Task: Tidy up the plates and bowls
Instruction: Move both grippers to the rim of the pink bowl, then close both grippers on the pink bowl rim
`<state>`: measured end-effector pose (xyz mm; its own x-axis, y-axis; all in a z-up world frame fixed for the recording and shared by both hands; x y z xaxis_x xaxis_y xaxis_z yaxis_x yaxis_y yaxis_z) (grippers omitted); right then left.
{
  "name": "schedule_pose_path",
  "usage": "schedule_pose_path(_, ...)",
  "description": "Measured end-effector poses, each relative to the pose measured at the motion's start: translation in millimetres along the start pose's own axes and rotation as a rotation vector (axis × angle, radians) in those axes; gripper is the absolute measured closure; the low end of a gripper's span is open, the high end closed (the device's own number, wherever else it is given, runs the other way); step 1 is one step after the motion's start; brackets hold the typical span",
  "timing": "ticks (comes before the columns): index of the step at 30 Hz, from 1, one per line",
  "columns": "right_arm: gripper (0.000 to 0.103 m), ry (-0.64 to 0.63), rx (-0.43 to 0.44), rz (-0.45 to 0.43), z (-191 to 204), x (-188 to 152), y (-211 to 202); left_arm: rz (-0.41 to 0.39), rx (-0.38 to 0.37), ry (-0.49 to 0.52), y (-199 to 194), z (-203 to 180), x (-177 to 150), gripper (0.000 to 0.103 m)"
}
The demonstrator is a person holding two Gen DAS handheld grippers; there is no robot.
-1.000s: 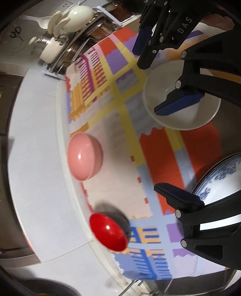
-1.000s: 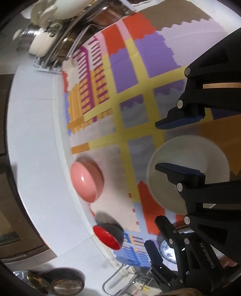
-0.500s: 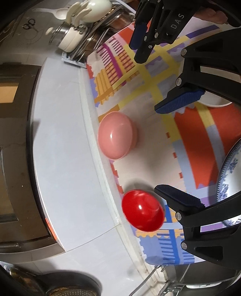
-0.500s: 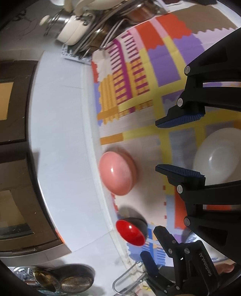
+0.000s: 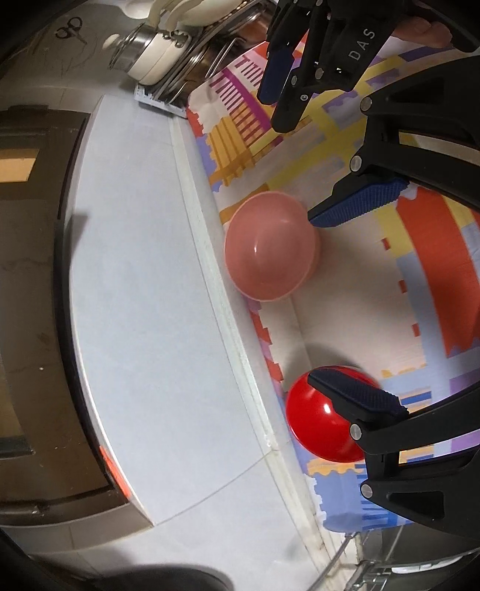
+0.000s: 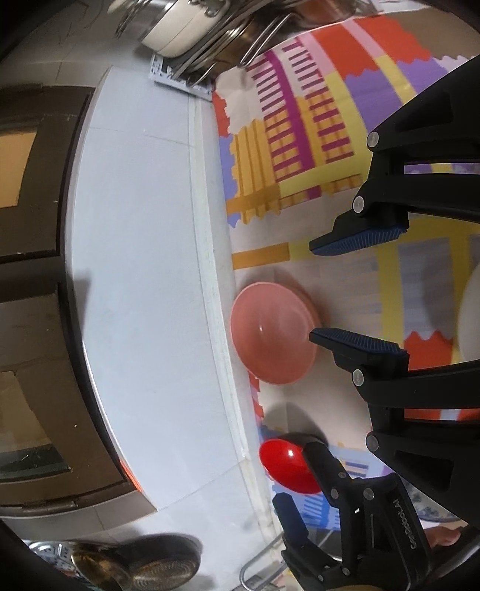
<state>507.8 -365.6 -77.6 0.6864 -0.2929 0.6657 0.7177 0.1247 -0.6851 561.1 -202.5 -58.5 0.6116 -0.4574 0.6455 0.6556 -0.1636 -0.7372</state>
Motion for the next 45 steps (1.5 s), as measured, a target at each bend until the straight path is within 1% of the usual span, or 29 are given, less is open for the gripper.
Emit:
schedule_pose_path(2,0.061,-0.004,-0.001,0.003,0,5,7,0.004,-0.013,-0.005,8,2,4,0.024)
schedule_pose_path(7,0.061,-0.012,0.008,0.028,1,15,29,0.019,-0.008,-0.01,29,8,11,0.025)
schedule_pose_path(11,0.061,-0.022,-0.004,0.037,0,22,47,0.034,0.0,-0.001,48,11,16,0.025)
schedule_pose_path(21,0.061,-0.01,-0.005,0.094,-7,26,91,0.072,-0.027,-0.008,94,14,17,0.025)
schedule_pose_path(27,0.062,-0.012,-0.012,0.127,-7,23,115,0.113,-0.026,-0.004,123,15,13,0.032)
schedule_pose_path(31,0.064,-0.025,-0.026,0.135,-7,22,126,0.134,-0.04,-0.003,137,13,11,0.04)
schedule_pose_path(32,0.068,-0.027,-0.028,0.138,-8,22,127,0.139,-0.043,-0.004,140,13,11,0.042)
schedule_pose_path(36,0.073,-0.022,-0.021,0.16,-9,21,137,0.158,-0.065,-0.02,150,12,10,0.052)
schedule_pose_path(38,0.079,-0.013,-0.016,0.169,-10,21,141,0.169,-0.079,-0.024,153,11,9,0.058)
schedule_pose_path(39,0.081,-0.011,-0.016,0.172,-10,21,142,0.175,-0.086,-0.026,155,11,9,0.06)
schedule_pose_path(41,0.088,-0.008,-0.018,0.178,-11,20,145,0.178,-0.09,-0.026,157,10,8,0.068)
schedule_pose_path(44,0.089,-0.007,-0.02,0.172,-12,21,146,0.181,-0.108,-0.025,159,8,7,0.078)
schedule_pose_path(45,0.09,-0.007,-0.017,0.171,-11,21,146,0.184,-0.119,-0.03,160,7,8,0.08)
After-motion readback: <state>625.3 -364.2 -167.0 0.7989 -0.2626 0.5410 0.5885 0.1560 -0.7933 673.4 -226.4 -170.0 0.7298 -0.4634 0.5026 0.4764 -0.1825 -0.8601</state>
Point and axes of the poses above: each gripper's, at about its wrist camera, not at the fingertips, and y roughly the way its jaws point, z to its left, x to its top, the point moved 6 cm from there along y, roughly the way its jaws point, and after that the axes turned 9 degrees about y, right-handed, at the moved point
